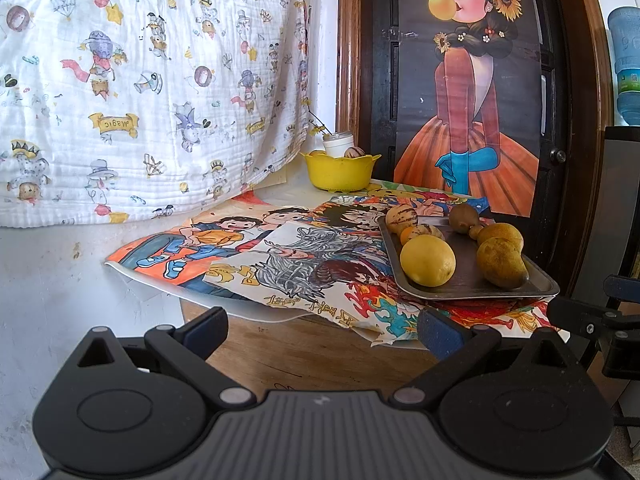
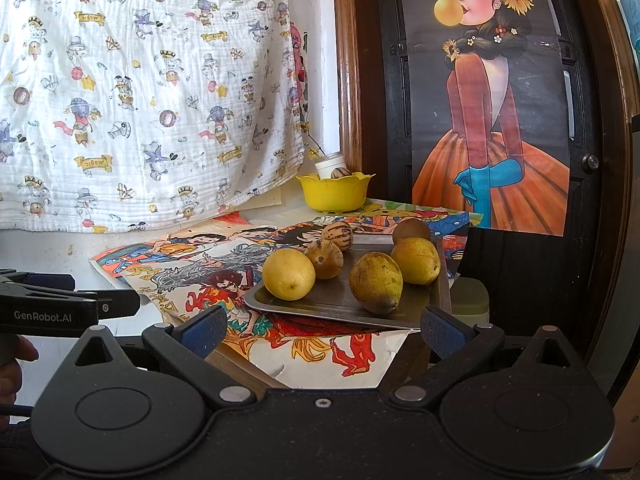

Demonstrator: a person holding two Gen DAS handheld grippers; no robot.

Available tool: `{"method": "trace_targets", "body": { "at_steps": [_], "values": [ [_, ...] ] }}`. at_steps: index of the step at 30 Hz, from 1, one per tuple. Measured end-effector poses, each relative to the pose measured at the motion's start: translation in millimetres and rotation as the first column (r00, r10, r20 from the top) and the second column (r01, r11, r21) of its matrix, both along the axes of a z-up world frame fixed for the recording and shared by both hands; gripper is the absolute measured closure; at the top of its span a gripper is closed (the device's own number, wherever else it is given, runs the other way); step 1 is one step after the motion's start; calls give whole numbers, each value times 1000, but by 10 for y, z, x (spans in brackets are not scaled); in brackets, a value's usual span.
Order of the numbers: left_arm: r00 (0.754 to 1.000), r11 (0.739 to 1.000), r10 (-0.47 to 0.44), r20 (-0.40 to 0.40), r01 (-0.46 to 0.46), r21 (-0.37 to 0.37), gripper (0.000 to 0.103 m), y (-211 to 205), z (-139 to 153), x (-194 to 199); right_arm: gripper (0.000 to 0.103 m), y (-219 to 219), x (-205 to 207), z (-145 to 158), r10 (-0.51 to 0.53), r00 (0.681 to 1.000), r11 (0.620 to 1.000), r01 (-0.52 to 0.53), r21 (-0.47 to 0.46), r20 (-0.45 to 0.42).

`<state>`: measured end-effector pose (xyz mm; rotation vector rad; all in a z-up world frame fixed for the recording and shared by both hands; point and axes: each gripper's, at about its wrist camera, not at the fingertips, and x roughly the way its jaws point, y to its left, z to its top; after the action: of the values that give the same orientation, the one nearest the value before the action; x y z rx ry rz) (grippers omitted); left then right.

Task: Organize fruits

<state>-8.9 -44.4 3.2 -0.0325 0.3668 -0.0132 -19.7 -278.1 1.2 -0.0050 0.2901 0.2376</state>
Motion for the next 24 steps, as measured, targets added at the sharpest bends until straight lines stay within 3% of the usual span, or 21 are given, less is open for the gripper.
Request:
{"method": "trace_targets", "body": {
  "at_steps": [10, 24],
  "values": [
    [1000, 999, -1, -1, 1, 49, 0, -30, -38, -52, 1, 2, -4, -6, 0, 1000, 1000, 0, -1, -2],
    [1000, 999, -12, -7, 12, 41, 0, -12, -30, -50, 1, 10, -3, -4, -1, 1000, 1000, 1, -1, -2]
  ]
}}
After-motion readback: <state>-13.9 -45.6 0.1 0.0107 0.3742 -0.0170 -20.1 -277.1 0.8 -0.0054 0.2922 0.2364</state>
